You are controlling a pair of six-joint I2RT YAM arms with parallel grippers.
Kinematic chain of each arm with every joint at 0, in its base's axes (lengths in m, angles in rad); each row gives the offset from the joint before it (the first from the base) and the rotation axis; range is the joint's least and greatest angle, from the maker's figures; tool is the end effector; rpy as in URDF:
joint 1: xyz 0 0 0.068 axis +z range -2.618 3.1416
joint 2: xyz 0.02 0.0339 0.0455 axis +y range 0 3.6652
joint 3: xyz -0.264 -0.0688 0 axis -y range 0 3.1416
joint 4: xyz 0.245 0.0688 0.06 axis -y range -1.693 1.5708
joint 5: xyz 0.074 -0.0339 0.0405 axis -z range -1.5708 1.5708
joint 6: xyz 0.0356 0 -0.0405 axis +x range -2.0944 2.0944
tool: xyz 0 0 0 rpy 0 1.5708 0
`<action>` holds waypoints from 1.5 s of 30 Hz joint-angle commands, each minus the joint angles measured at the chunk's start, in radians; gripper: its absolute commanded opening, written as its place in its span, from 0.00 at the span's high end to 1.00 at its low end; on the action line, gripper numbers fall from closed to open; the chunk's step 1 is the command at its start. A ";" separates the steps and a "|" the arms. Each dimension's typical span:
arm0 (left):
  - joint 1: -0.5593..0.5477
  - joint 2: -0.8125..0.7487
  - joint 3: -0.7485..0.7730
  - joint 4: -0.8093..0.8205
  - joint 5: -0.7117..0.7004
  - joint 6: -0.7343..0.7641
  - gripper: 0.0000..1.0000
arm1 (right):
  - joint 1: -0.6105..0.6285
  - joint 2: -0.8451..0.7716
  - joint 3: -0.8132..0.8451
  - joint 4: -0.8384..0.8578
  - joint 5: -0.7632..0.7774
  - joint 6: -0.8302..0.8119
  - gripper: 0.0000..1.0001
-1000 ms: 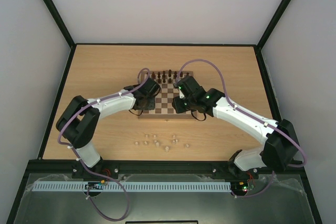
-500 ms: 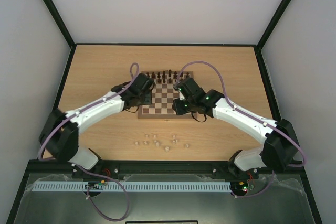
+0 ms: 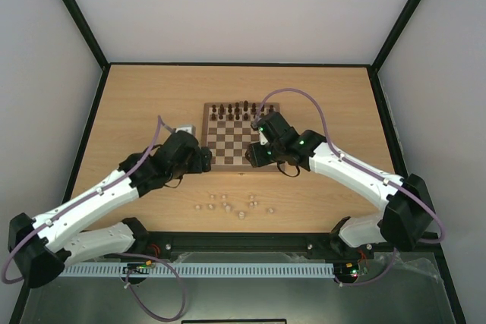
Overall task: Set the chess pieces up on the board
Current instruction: Pick up the chess piece at the center of the board.
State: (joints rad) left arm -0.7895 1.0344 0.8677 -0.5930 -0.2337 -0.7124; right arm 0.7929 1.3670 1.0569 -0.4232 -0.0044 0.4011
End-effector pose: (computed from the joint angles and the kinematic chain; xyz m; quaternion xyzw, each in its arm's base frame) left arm 0.1575 -0.1471 0.2841 -0.0108 0.9137 -0.1890 0.3595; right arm 0.2102 0.2136 0.2811 -0.1787 0.8959 0.2302 0.3352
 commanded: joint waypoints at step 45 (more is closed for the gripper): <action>-0.219 0.180 -0.222 0.065 -0.001 -0.188 0.33 | 0.224 -0.029 -0.049 -0.109 0.218 0.127 0.56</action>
State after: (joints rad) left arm -0.9848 1.1687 0.6094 -0.5152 -0.1993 -0.8665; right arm 1.0328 1.3628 1.0363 -0.5102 0.2226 0.5499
